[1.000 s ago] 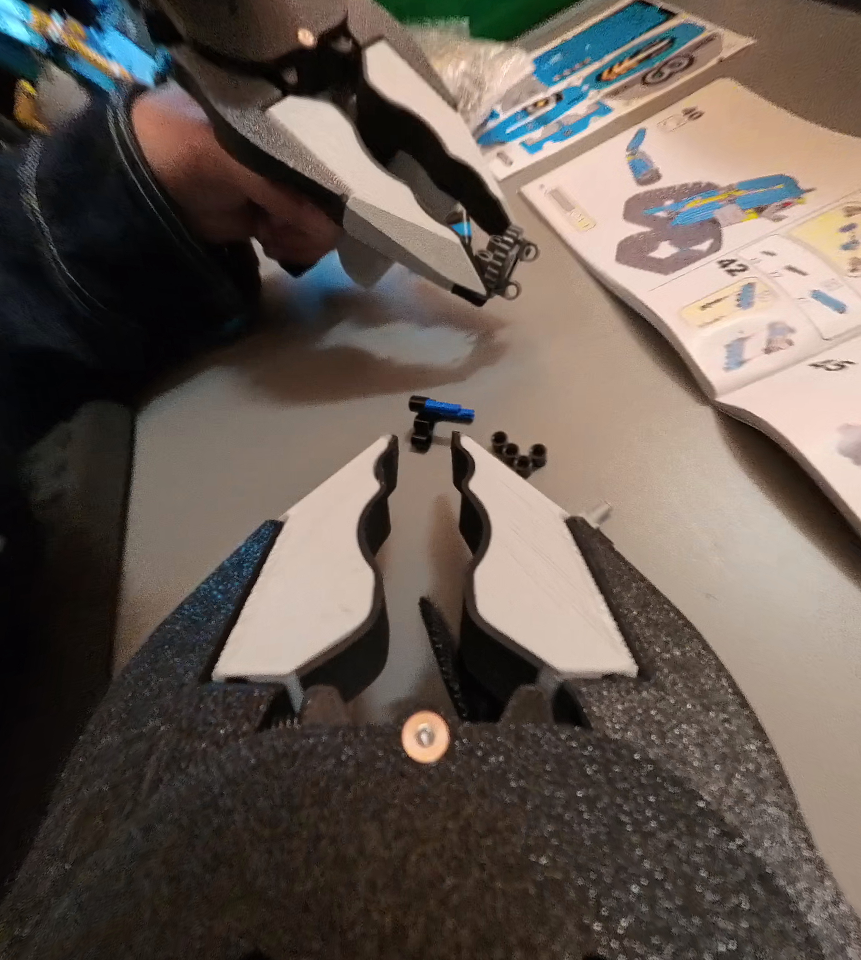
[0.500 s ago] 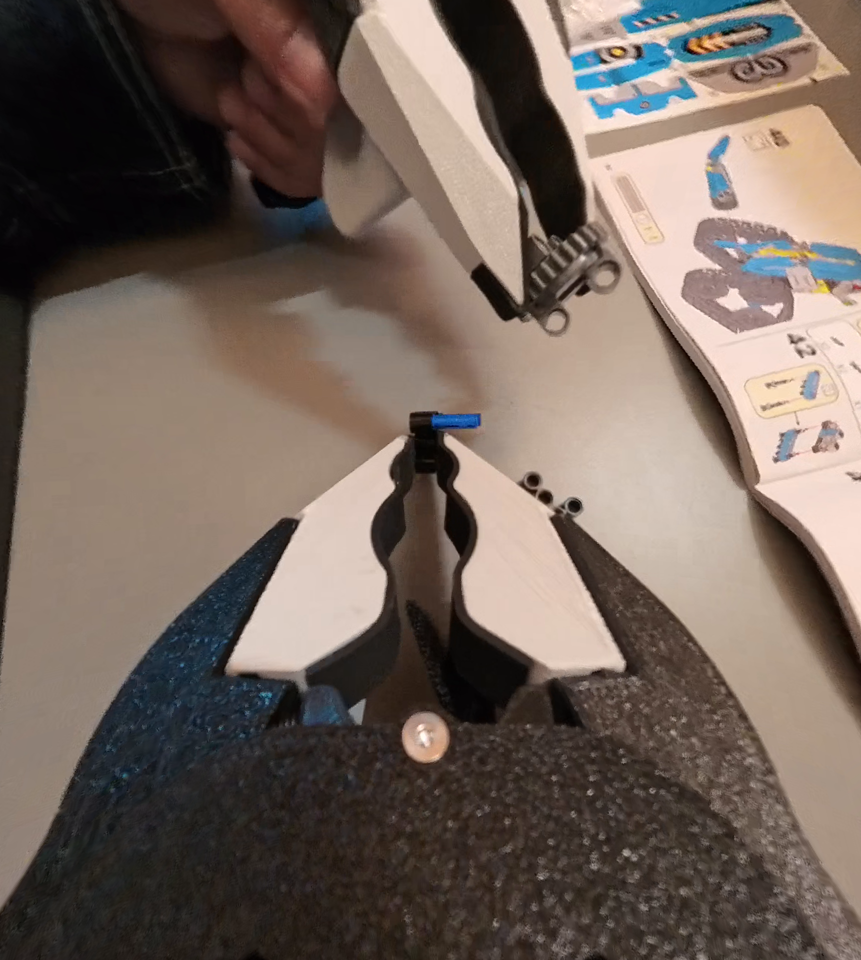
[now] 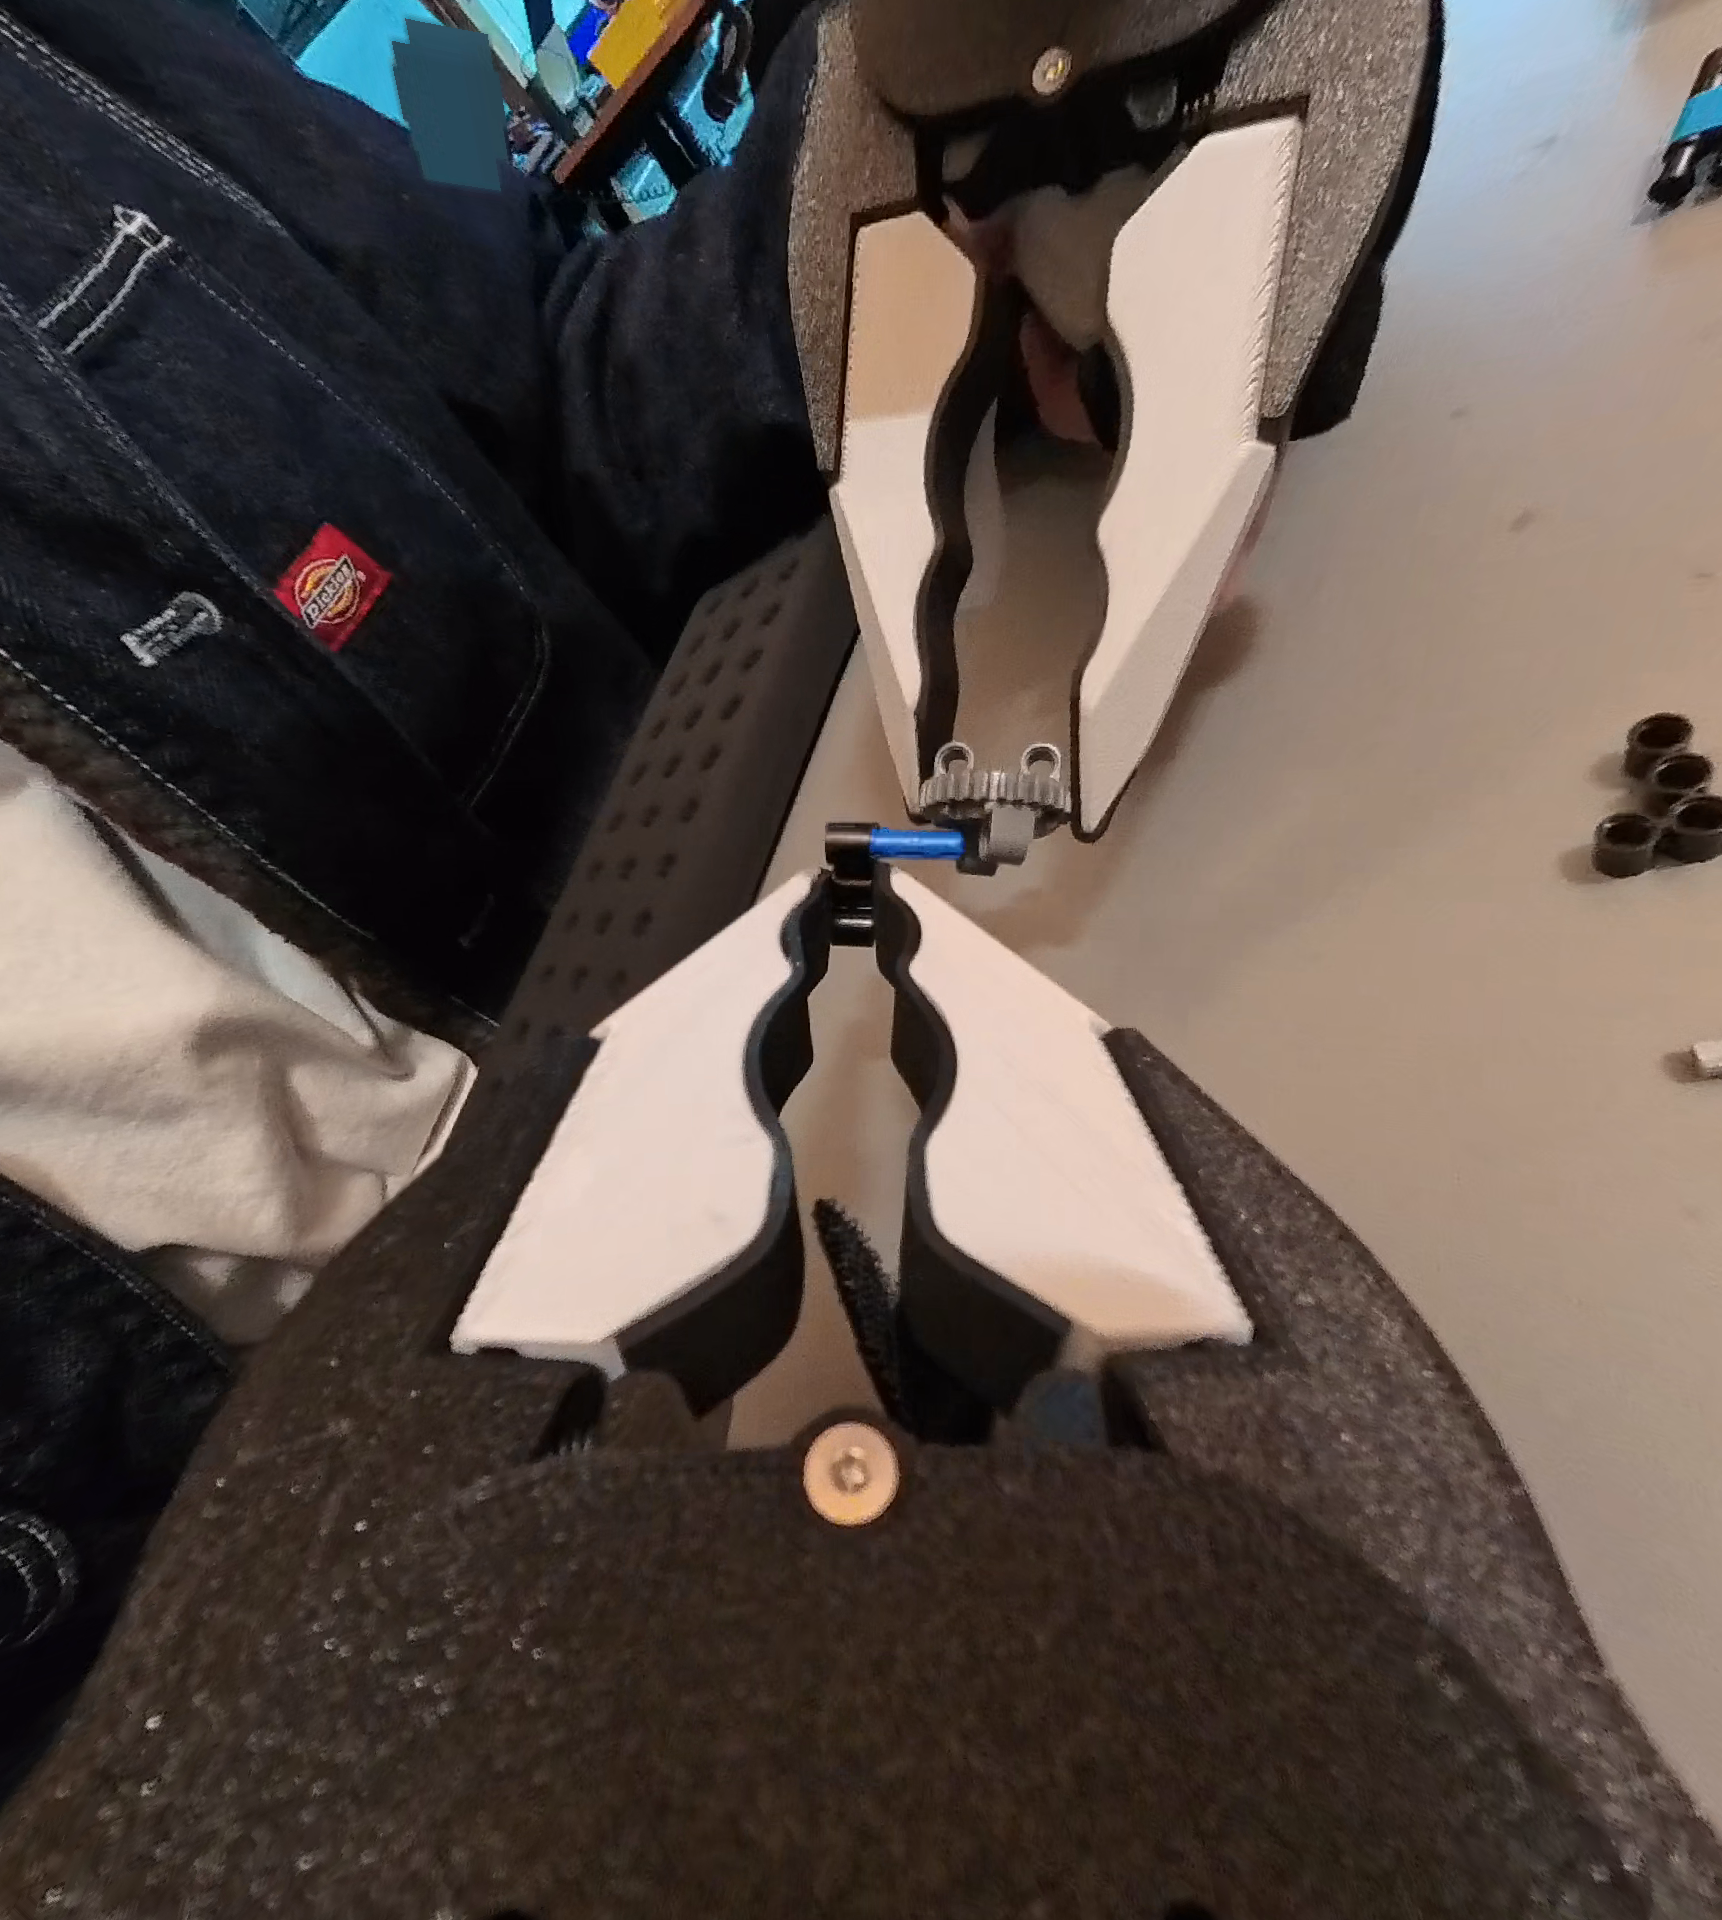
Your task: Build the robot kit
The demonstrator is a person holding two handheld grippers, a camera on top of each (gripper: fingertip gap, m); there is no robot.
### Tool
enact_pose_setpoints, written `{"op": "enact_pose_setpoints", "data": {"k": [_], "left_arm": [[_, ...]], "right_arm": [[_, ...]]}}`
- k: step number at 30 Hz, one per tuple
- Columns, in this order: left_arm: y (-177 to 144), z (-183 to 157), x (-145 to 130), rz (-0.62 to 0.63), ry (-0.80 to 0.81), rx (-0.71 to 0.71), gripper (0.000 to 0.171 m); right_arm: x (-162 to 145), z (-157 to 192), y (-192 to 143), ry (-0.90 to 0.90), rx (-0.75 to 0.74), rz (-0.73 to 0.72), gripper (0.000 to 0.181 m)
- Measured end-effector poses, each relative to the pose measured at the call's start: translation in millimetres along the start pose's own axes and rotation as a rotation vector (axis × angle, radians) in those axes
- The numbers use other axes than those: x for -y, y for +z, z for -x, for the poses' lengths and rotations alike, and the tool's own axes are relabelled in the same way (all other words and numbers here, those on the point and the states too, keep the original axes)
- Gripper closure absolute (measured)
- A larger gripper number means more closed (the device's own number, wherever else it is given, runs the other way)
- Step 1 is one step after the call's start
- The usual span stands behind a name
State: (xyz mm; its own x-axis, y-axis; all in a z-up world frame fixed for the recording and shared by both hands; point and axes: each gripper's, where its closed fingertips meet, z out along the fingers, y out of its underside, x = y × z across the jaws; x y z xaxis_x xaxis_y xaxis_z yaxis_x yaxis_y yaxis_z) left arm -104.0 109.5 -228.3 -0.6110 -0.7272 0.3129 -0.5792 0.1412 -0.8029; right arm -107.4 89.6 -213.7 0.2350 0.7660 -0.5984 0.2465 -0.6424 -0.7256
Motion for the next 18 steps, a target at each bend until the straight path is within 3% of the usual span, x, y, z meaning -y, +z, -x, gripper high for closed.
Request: {"op": "enact_pose_setpoints", "data": {"k": [4, 12, 18], "left_arm": [[1, 1, 1, -0.006, -0.01, -0.003, 0.143], [10, -1, -16, 0.095, -0.006, -0.01, 0.143], [10, 8, -20, 0.111, -0.038, 0.02, 0.143]], "right_arm": [[-3, 3, 1, -0.004, 0.019, 0.015, 0.174], [-17, -7, 11, 0.032, 0.017, 0.083, 0.173], [-19, -21, 7, 0.056, -0.049, 0.087, 0.173]]}}
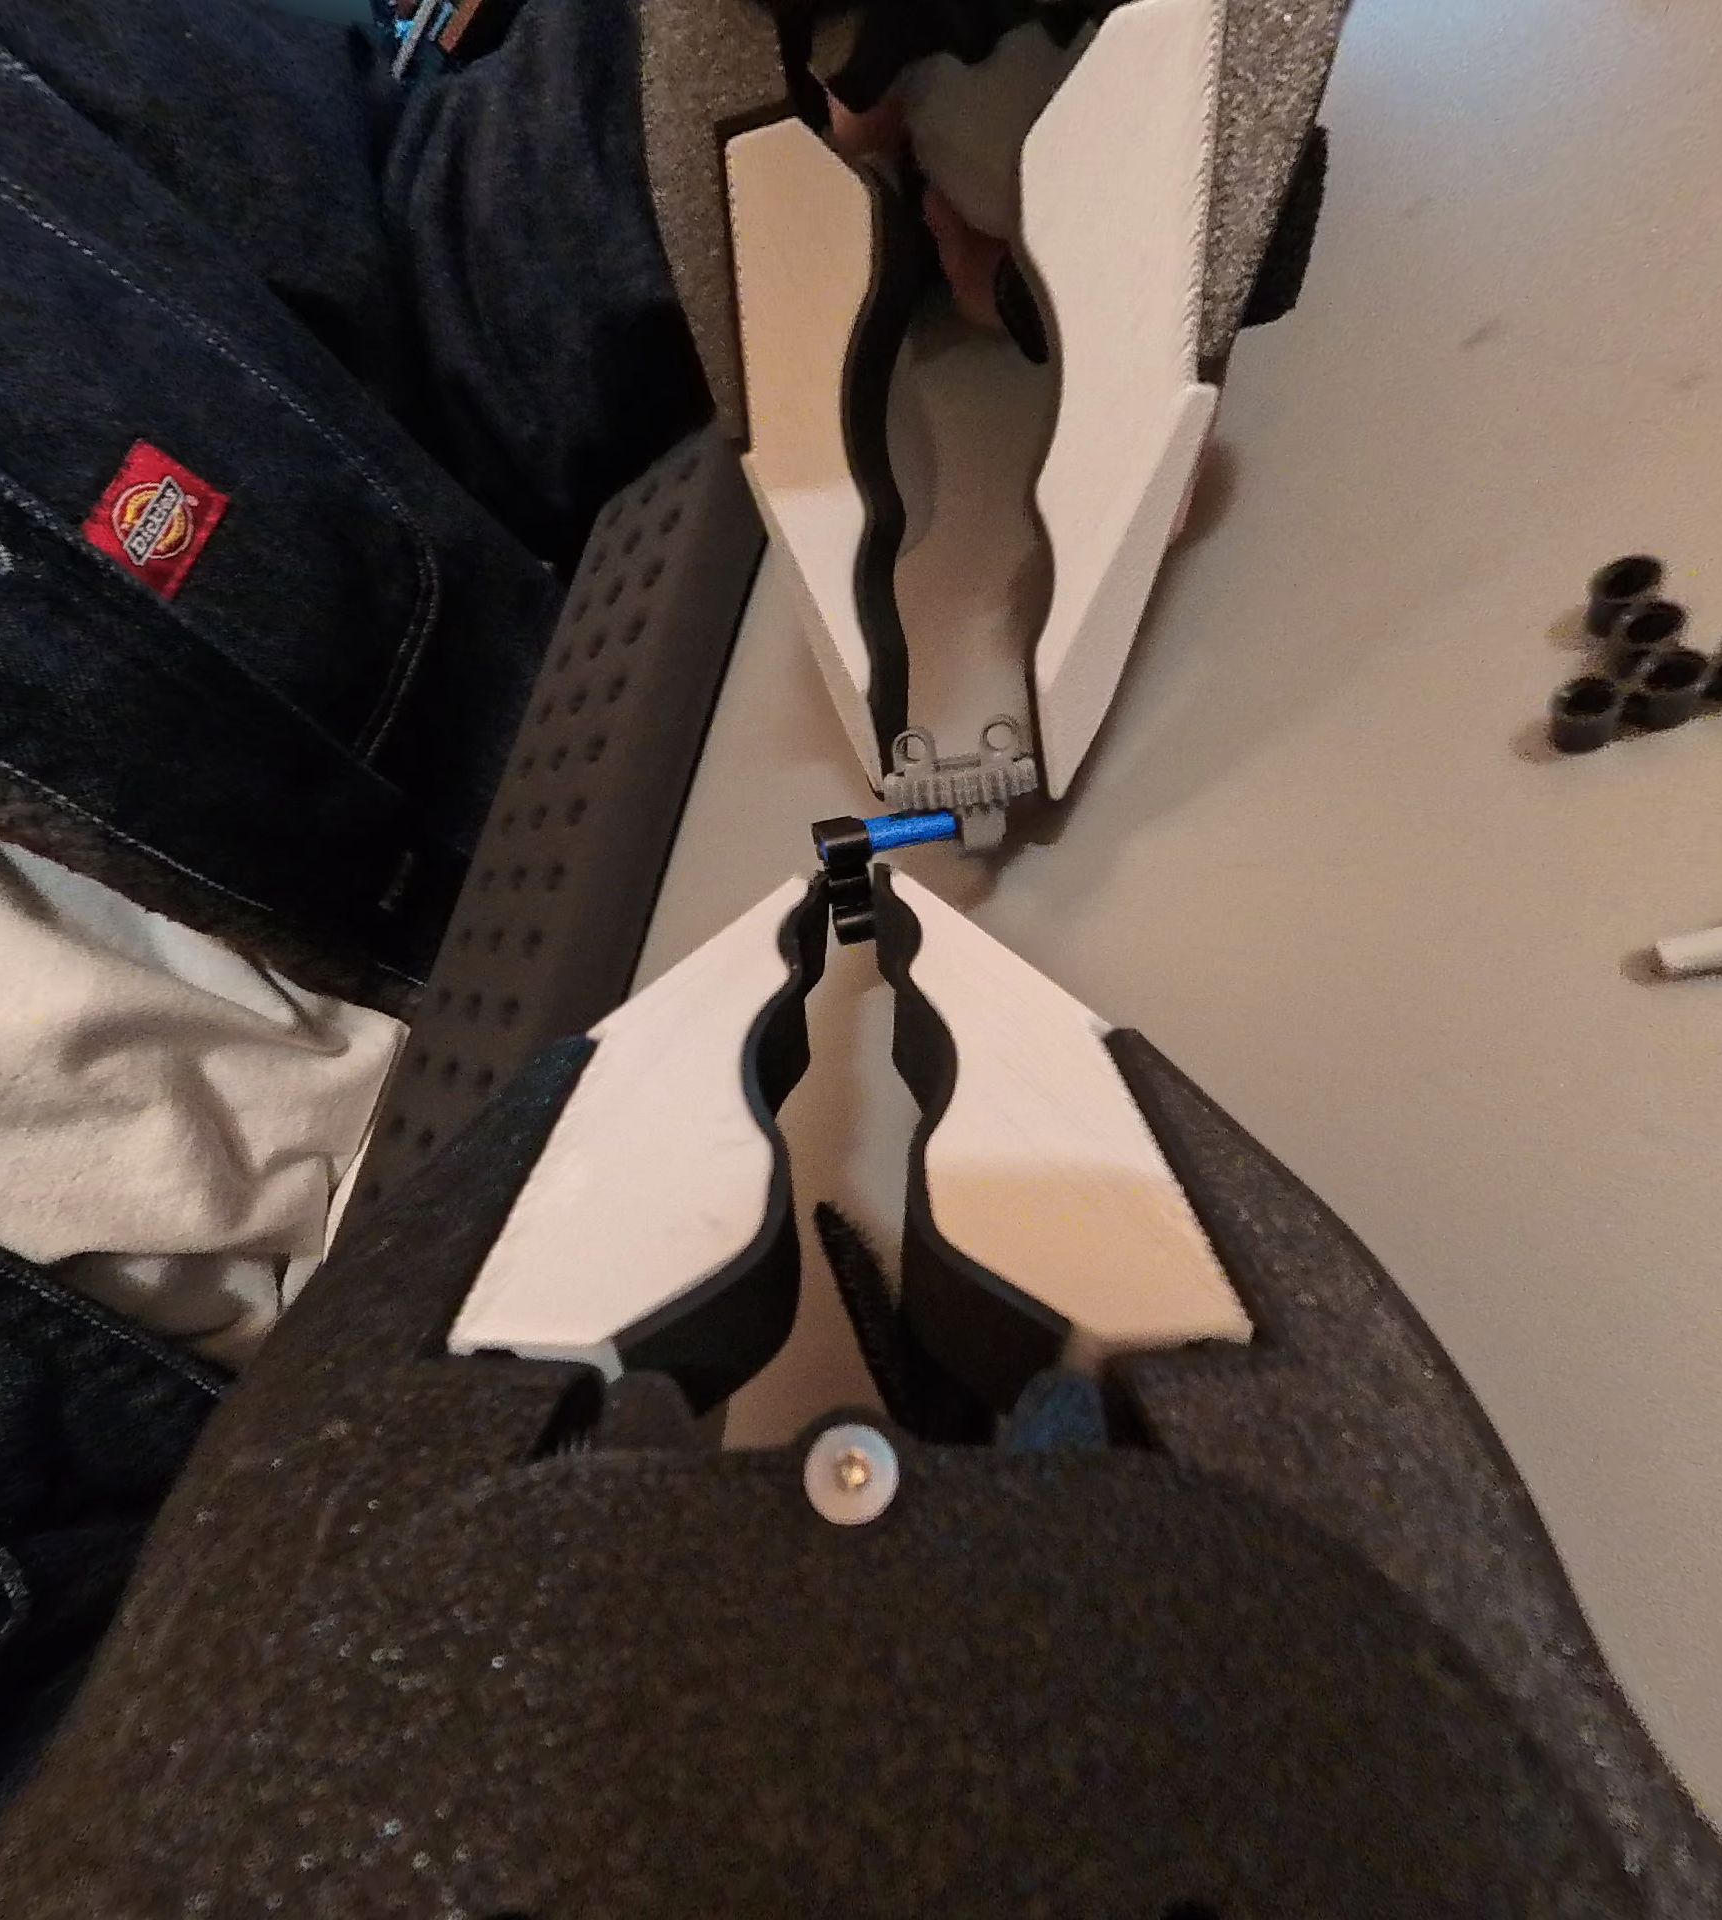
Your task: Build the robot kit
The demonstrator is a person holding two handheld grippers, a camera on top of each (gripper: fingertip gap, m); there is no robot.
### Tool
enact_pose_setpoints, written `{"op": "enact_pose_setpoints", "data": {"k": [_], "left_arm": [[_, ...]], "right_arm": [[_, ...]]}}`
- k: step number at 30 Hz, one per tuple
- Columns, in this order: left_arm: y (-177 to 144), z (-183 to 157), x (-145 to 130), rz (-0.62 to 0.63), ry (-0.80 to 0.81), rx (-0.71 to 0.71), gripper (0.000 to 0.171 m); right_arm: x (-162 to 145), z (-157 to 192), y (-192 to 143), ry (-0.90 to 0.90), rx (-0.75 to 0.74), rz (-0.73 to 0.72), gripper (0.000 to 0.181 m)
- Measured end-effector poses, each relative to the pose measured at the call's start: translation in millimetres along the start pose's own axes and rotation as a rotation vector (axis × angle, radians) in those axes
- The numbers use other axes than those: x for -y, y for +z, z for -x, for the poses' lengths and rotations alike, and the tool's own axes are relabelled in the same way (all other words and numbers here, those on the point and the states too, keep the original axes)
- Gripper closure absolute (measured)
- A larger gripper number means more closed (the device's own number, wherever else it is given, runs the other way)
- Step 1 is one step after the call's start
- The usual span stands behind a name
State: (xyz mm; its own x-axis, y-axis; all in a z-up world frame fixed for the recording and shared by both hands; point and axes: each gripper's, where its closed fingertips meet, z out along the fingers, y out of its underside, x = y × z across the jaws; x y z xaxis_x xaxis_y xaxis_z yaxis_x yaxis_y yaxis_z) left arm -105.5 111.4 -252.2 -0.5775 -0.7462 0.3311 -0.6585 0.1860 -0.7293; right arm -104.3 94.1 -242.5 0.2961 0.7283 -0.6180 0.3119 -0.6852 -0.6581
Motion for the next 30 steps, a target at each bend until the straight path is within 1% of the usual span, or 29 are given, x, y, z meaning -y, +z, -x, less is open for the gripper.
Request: {"op": "enact_pose_setpoints", "data": {"k": [2, 3, 8, 12, 13, 14, 16, 17, 18, 19, 20, 21, 23, 25, 26, 30], "left_arm": [[-1, 5, 1, -0.008, -0.032, 0.011, 0.143], [-1, 8, 2, -0.021, -0.054, 0.015, 0.143], [-3, 21, 3, -0.039, -0.125, 0.052, 0.144], [-4, 26, 1, -0.03, -0.143, 0.083, 0.143], [-6, 28, 1, -0.032, -0.151, 0.094, 0.144], [-7, 30, 1, -0.038, -0.163, 0.103, 0.143], [-11, 33, 2, -0.054, -0.195, 0.107, 0.144], [-12, 35, 3, -0.062, -0.21, 0.108, 0.144], [-13, 36, 3, -0.068, -0.221, 0.108, 0.143], [-14, 37, 3, -0.072, -0.229, 0.111, 0.143], [-15, 38, 4, -0.075, -0.236, 0.117, 0.144], [-16, 38, 4, -0.079, -0.24, 0.119, 0.143], [-17, 36, 8, -0.094, -0.241, 0.111, 0.144], [-18, 35, 9, -0.1, -0.246, 0.108, 0.143], [-18, 34, 9, -0.101, -0.253, 0.105, 0.143], [-19, 32, 14, -0.141, -0.36, 0.039, 0.143]], "right_arm": [[0, -7, -3, 0.016, -0.037, -0.003, 0.171], [0, -12, -4, 0.012, -0.071, -0.003, 0.165], [8, -35, -18, -0.077, -0.328, -0.04, 0.152], [7, -28, -33, -0.157, -0.549, -0.061, 0.142], [5, -27, -34, -0.151, -0.615, -0.064, 0.138], [3, -25, -31, -0.137, -0.649, -0.078, 0.135], [5, -23, -26, -0.091, -0.692, -0.146, 0.133], [7, -24, -25, -0.049, -0.694, -0.192, 0.135], [8, -24, -22, 0.0, -0.666, -0.225, 0.136], [6, -27, -22, 0.04, -0.653, -0.234, 0.135], [2, -34, -25, 0.063, -0.685, -0.22, 0.135], [-1, -38, -28, 0.059, -0.712, -0.203, 0.138], [-2, -38, -30, 0.027, -0.71, -0.193, 0.149], [-2, -39, -31, 0.007, -0.702, -0.198, 0.149], [-1, -36, -29, -0.021, -0.677, -0.197, 0.152], [4, -36, -32, -0.181, -0.728, -0.171, 0.161]]}}
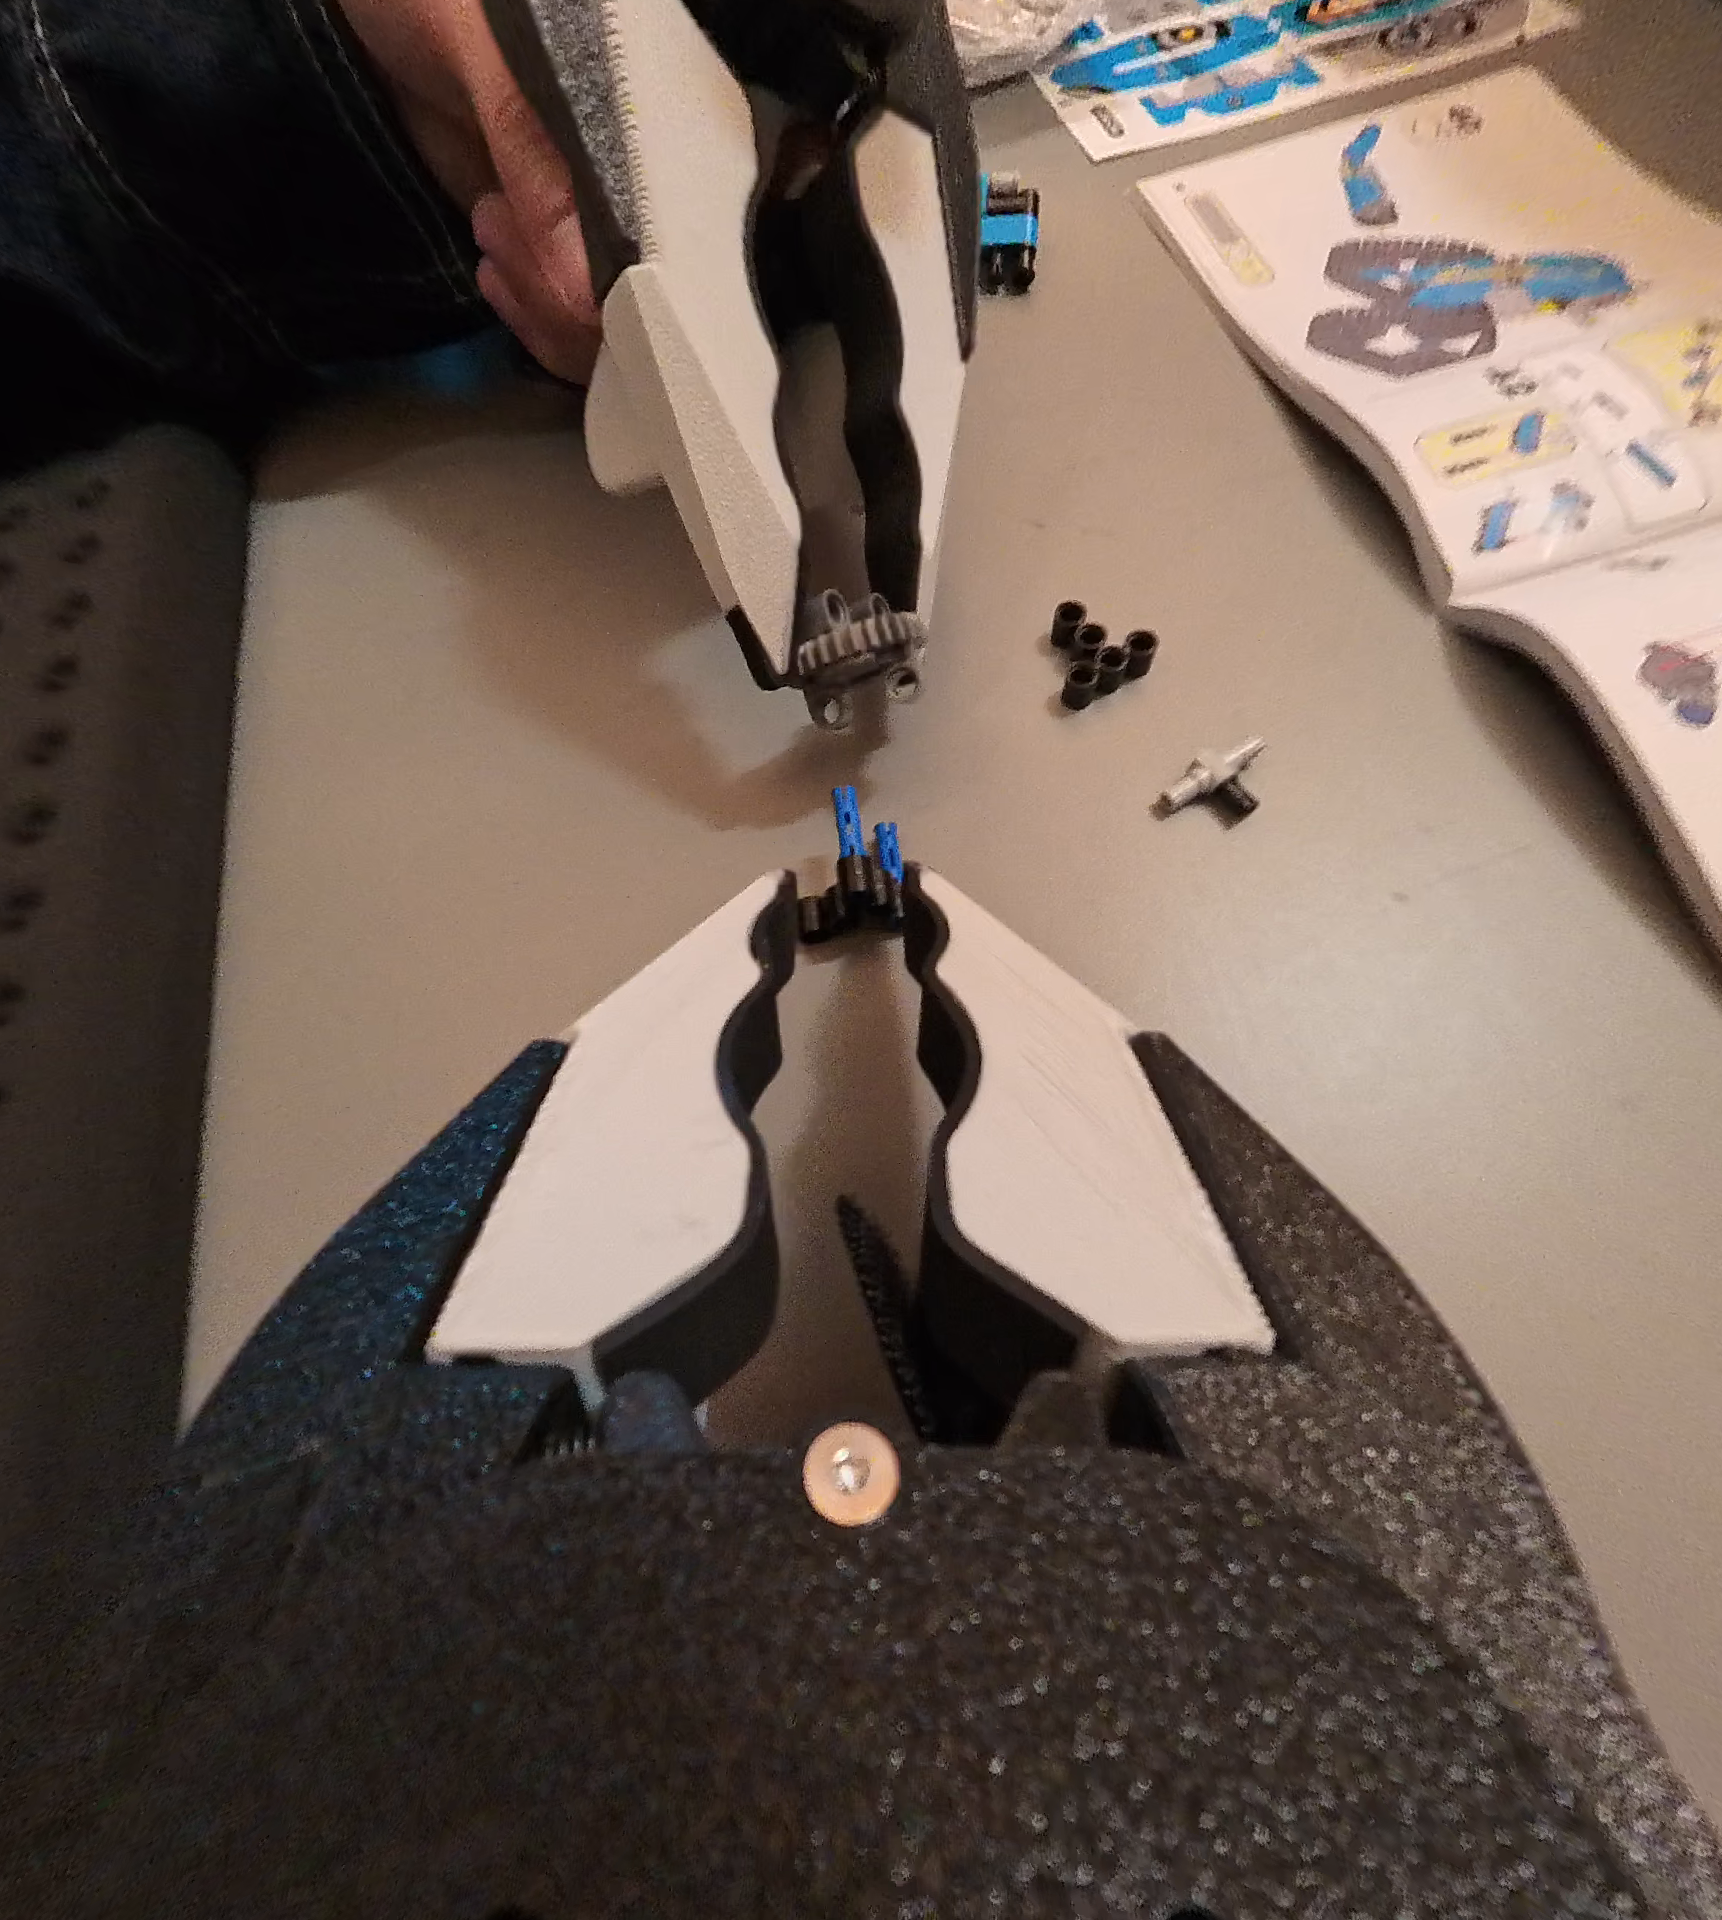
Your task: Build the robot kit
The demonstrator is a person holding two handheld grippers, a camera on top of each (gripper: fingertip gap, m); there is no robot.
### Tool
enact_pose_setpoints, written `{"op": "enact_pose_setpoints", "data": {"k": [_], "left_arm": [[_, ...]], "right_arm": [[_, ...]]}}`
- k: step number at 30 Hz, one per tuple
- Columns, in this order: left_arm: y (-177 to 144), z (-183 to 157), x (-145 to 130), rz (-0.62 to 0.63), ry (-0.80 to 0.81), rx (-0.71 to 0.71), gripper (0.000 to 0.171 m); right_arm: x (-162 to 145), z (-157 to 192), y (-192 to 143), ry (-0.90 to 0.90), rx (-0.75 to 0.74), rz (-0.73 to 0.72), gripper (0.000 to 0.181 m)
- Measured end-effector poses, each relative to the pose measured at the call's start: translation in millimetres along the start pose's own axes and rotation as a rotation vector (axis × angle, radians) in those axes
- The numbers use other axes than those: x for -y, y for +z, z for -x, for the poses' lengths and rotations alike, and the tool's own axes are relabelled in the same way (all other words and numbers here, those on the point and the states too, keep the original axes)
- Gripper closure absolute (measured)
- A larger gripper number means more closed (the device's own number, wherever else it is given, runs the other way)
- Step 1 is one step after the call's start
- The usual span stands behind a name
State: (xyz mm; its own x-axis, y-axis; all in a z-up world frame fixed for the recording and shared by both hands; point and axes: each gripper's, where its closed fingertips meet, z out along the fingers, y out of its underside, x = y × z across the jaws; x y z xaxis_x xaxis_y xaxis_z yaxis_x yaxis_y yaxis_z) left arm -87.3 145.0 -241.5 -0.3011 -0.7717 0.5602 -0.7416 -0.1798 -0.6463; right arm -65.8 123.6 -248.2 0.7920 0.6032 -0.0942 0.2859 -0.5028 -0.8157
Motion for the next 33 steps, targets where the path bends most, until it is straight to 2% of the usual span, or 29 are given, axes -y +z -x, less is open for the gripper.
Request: {"op": "enact_pose_setpoints", "data": {"k": [6, 8, 10, 12, 14, 16, 18, 26, 33], "left_arm": [[-1, 7, -1, -0.019, -0.123, -0.037, 0.143], [-1, 9, -1, -0.026, -0.152, -0.047, 0.143], [-1, 10, -1, -0.031, -0.175, -0.06, 0.143], [0, 10, -2, -0.03, -0.207, -0.075, 0.143], [0, 11, -1, -0.034, -0.232, -0.087, 0.143], [-1, 13, -2, -0.035, -0.242, -0.083, 0.143], [1, 14, -3, -0.024, -0.236, -0.071, 0.143], [0, 15, -3, -0.025, -0.233, -0.063, 0.143], [2, 14, -3, -0.02, -0.219, -0.052, 0.143]], "right_arm": [[3, -3, 11, -0.138, -0.035, 0.027, 0.174], [9, -9, 9, -0.242, -0.113, 0.047, 0.174], [27, -7, -1, -0.497, -0.256, 0.053, 0.175], [29, -7, -2, -0.848, -0.418, 0.19, 0.175], [26, -2, 7, -1.136, -0.488, 0.286, 0.174], [24, 1, 16, -1.268, -0.496, 0.317, 0.174], [24, -4, 19, -1.321, -0.505, 0.351, 0.174], [23, -15, 16, -1.339, -0.48, 0.425, 0.174], [23, -8, 20, -1.552, -0.425, 0.5, 0.174]]}}
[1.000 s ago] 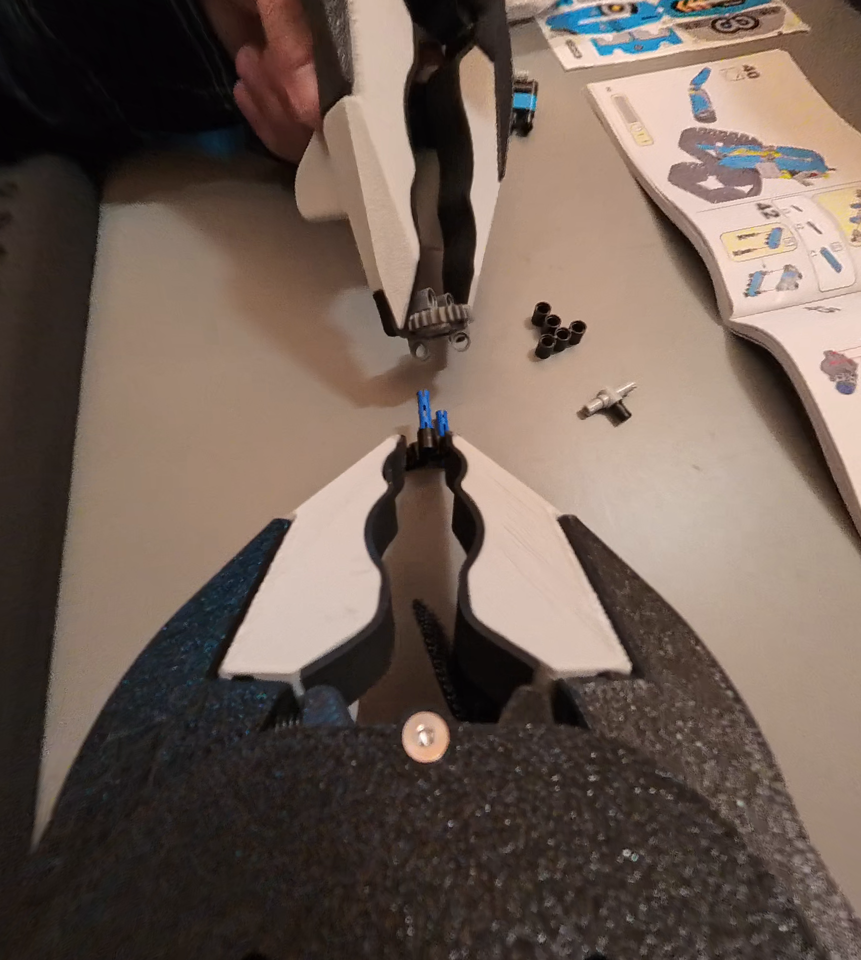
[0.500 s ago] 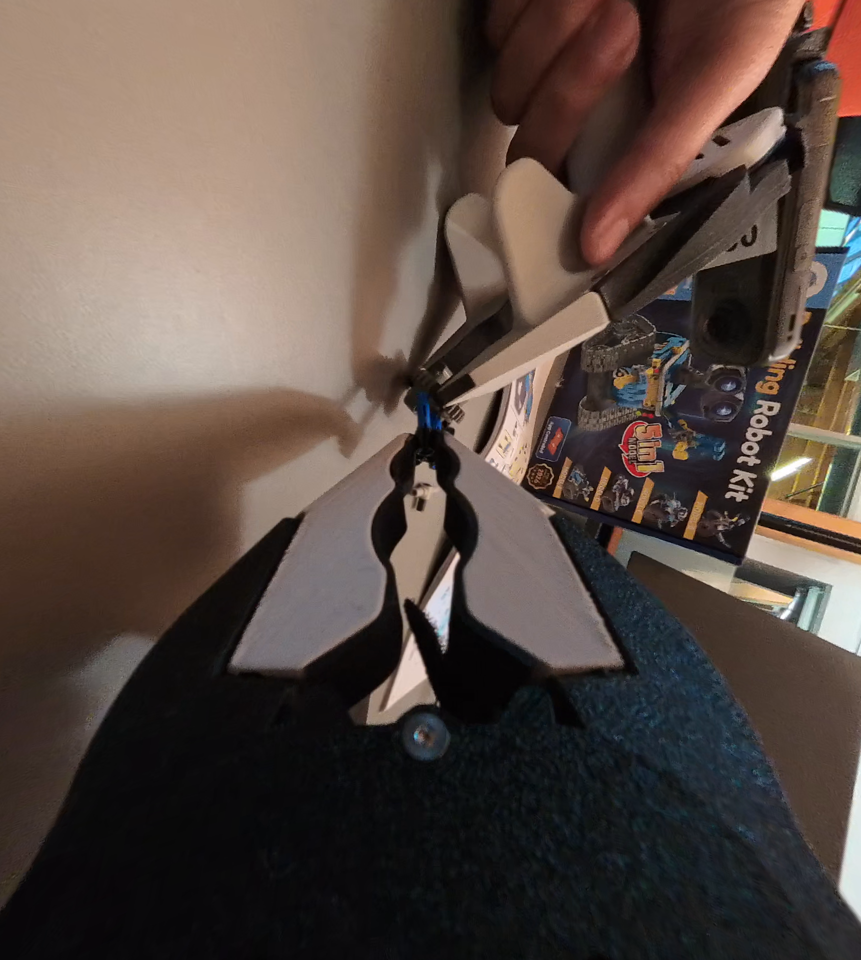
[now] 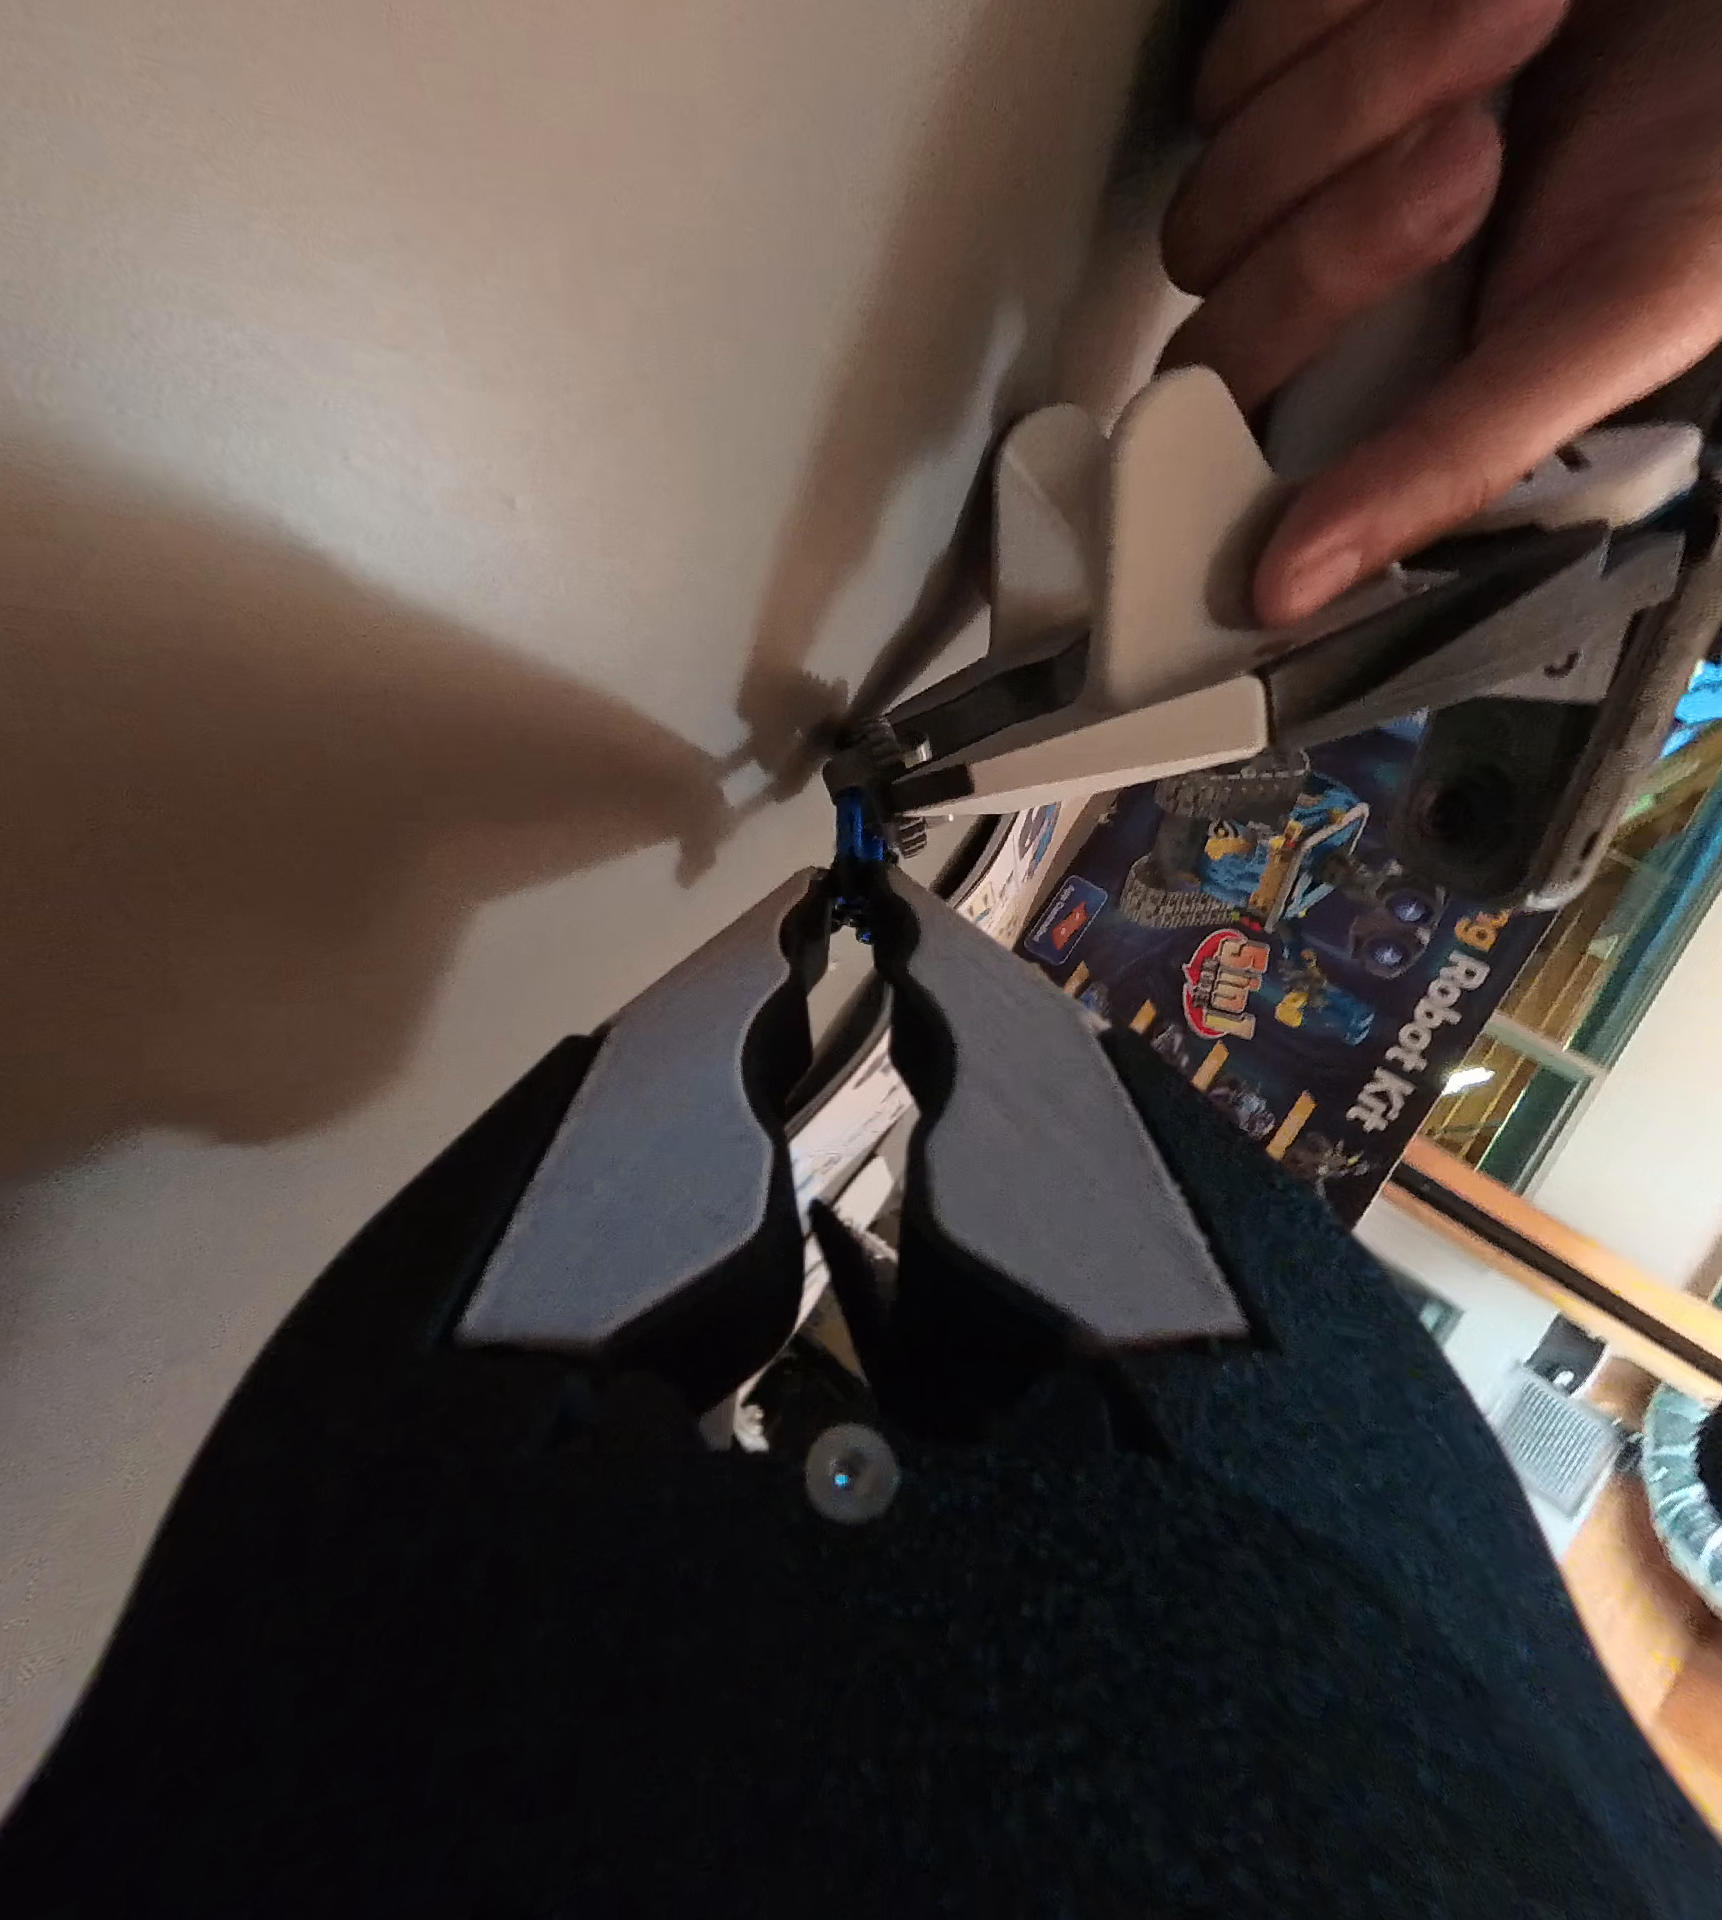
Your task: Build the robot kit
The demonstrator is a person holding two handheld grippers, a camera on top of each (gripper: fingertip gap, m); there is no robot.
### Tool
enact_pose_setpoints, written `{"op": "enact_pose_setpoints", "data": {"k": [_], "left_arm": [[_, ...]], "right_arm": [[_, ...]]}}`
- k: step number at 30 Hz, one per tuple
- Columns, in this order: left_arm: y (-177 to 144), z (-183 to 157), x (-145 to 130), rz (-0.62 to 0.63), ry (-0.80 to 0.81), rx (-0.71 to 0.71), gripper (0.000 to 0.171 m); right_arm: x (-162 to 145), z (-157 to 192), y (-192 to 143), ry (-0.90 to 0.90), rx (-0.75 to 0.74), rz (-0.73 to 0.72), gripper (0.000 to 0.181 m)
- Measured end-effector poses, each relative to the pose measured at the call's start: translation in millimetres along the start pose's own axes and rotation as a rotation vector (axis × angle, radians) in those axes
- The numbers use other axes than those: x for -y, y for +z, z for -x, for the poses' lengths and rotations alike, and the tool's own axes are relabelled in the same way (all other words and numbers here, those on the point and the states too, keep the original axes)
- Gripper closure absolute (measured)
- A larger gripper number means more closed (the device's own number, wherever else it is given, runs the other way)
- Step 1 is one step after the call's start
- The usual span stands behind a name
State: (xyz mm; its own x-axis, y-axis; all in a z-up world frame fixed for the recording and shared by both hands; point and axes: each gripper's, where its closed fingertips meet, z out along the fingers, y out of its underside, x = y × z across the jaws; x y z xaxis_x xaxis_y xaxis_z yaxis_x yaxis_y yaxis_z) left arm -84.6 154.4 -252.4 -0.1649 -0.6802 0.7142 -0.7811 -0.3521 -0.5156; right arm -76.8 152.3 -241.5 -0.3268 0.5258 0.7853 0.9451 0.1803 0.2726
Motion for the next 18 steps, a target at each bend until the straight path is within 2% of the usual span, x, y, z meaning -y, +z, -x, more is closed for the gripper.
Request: {"op": "enact_pose_setpoints", "data": {"k": [10, 12, 15, 18], "left_arm": [[3, 0, -1, 0.012, 0.033, 0.028, 0.144], [2, 0, -1, 0.008, 0.028, 0.025, 0.144], [2, 0, 0, 0.002, 0.026, 0.021, 0.144], [2, 0, 1, -0.003, 0.017, 0.011, 0.144]], "right_arm": [[14, 3, -4, -0.044, 0.163, -0.06, 0.175], [13, 2, -4, -0.007, 0.195, -0.072, 0.174], [15, 1, -3, 0.05, 0.151, -0.135, 0.174], [8, 0, -2, 0.23, 0.125, -0.164, 0.173]]}}
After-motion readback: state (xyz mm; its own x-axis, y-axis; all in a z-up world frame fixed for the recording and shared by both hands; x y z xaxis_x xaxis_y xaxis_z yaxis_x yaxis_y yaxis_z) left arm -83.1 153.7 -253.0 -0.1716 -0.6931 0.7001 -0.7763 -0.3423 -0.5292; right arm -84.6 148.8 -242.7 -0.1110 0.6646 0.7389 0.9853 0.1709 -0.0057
